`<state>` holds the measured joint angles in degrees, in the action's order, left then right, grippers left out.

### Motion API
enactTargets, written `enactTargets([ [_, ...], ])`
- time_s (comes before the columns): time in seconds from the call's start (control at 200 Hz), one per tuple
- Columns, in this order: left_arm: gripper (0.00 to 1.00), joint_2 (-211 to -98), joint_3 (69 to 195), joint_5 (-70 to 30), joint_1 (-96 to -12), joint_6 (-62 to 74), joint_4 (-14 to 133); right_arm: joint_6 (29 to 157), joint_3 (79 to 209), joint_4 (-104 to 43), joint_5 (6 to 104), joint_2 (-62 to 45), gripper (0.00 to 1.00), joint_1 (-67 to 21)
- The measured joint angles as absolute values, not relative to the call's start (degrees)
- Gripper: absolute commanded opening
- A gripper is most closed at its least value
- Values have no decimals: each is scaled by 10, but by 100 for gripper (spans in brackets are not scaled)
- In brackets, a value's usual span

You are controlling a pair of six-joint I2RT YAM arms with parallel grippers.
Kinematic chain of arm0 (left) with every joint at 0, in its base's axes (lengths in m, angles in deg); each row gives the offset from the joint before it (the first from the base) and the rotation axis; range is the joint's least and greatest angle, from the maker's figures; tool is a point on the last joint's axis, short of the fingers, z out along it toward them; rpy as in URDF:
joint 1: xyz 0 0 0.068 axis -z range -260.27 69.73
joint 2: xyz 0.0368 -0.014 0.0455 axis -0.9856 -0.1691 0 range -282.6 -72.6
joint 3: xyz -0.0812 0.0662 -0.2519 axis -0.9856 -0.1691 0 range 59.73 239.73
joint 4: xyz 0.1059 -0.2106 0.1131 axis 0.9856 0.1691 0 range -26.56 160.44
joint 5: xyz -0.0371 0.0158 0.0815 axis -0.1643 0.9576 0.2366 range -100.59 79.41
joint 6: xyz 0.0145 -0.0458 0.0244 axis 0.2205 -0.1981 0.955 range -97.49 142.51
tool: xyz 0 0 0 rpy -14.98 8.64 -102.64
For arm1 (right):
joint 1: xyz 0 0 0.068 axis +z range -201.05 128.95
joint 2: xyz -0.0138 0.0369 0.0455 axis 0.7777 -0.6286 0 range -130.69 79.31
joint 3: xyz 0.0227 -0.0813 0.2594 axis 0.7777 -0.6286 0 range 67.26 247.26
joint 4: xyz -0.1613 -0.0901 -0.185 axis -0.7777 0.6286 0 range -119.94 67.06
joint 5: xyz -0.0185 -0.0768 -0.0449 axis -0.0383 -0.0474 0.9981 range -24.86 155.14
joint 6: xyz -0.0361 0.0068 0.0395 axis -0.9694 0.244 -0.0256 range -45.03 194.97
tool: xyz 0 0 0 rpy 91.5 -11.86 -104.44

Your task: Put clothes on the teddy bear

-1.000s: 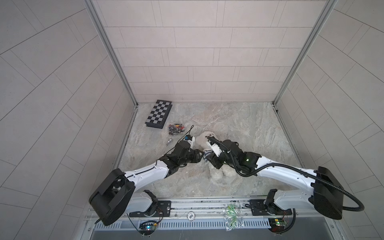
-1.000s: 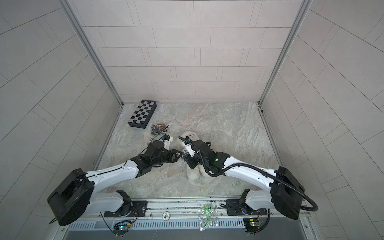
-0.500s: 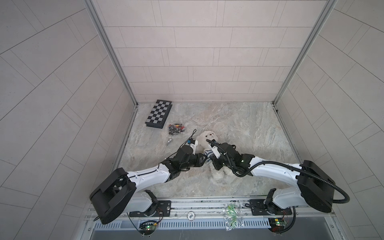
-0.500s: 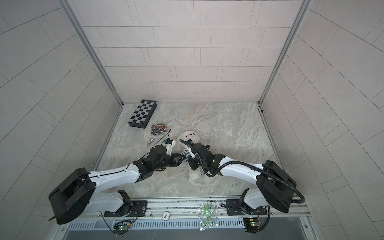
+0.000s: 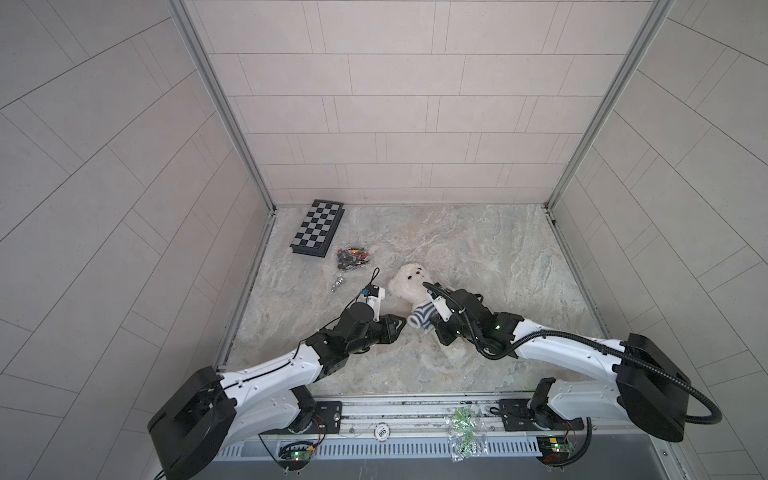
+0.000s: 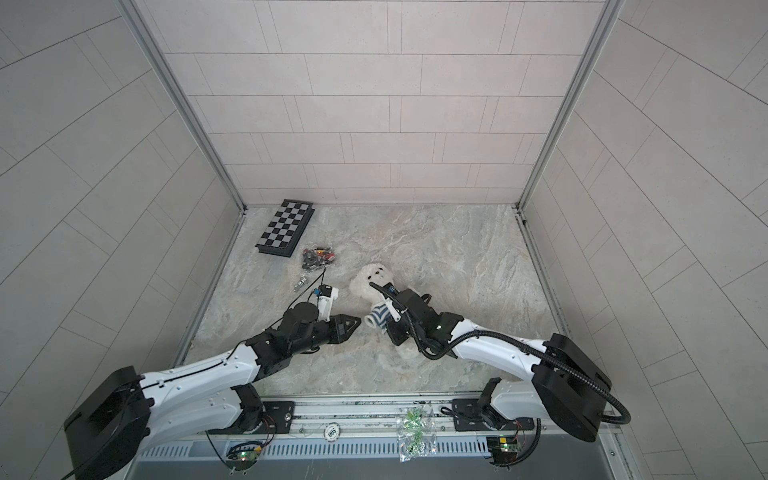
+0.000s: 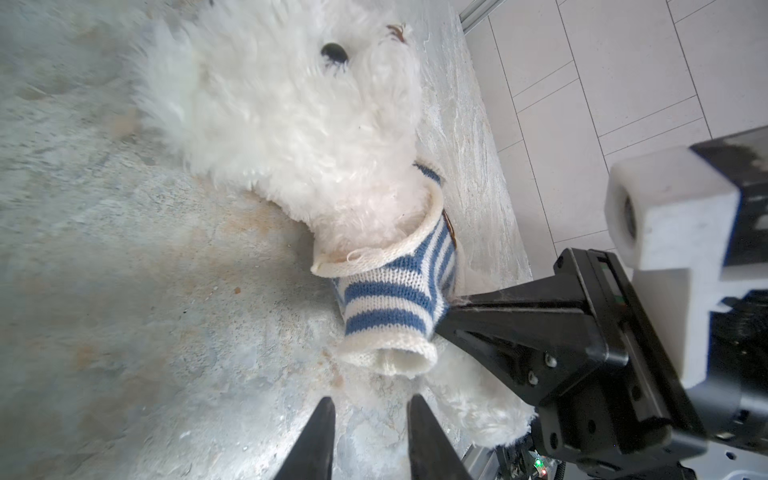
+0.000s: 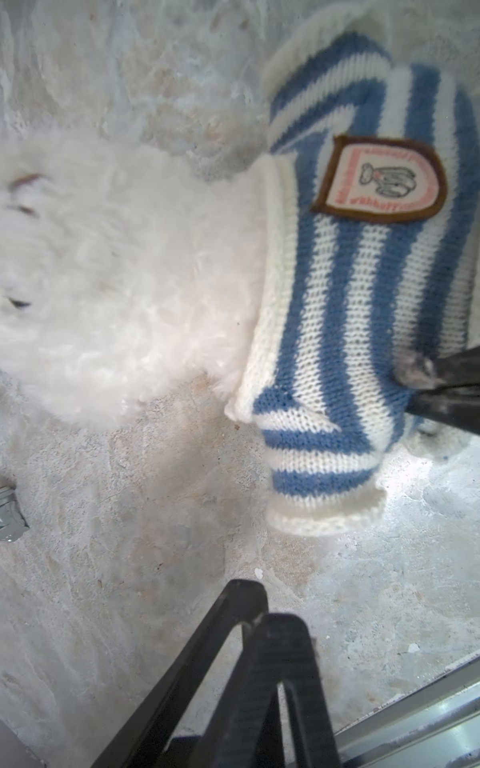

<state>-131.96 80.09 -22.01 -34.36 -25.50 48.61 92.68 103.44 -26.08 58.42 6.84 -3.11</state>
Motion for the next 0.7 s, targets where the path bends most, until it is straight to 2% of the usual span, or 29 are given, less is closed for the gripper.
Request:
enactTargets([
  [0.11, 33, -1287, 801, -205, -341, -250, 514, 931, 1022, -271, 574, 78, 0, -31],
  [0.325, 26, -1263, 801, -182, -311, -237, 548, 941, 1002, -290, 556, 96, 0, -31],
  [0.701, 14, -1311, 801, -160, -261, -239, 530, 945, 994, -298, 537, 111, 0, -31],
])
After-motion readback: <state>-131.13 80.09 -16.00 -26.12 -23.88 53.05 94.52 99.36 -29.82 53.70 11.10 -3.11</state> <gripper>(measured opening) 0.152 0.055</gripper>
